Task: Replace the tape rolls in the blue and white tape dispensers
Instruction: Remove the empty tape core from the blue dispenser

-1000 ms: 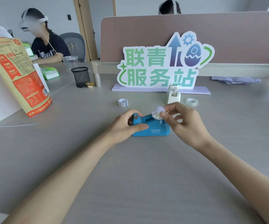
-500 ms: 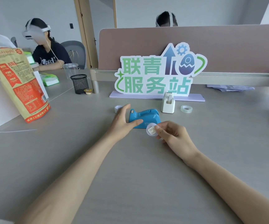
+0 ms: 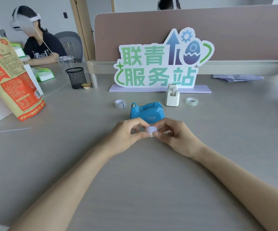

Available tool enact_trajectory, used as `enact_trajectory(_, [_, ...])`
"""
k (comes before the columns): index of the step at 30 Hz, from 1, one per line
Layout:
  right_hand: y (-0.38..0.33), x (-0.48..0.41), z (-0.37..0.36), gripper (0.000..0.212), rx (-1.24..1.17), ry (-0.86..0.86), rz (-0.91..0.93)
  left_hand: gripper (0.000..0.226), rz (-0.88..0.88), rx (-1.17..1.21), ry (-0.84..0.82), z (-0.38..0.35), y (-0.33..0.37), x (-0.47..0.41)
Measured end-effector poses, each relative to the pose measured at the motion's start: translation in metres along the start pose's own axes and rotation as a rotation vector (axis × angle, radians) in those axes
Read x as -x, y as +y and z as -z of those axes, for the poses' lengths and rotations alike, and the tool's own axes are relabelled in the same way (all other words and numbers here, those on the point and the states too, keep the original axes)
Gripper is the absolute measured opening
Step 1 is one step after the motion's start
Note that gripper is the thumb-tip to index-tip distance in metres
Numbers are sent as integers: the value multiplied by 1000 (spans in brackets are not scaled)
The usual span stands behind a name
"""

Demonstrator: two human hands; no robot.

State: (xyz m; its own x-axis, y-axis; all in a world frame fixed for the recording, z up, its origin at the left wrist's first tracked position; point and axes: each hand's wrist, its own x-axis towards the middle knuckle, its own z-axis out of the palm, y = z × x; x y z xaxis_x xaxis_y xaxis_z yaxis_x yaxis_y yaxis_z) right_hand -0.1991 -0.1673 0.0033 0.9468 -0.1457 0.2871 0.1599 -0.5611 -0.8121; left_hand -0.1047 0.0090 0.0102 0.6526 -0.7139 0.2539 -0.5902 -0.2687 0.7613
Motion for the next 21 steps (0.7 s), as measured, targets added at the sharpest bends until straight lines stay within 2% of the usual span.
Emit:
enact_trajectory(4, [2,0,-4,7,185,6,58,12,-102,-195,53,-3,-8,0])
enact_trajectory(12, [-2,2,-8,15,256,-16,144,13,-357,-417,100,-5,-7,1])
enact_trajectory(18, [-6,5,-7,21,225,2,157,15,-345,-344,128,-7,-14,-1])
enact_trajectory(21, [-4,3,-8,40,198,11,141,17,-349,-308,151,-8,-16,-3])
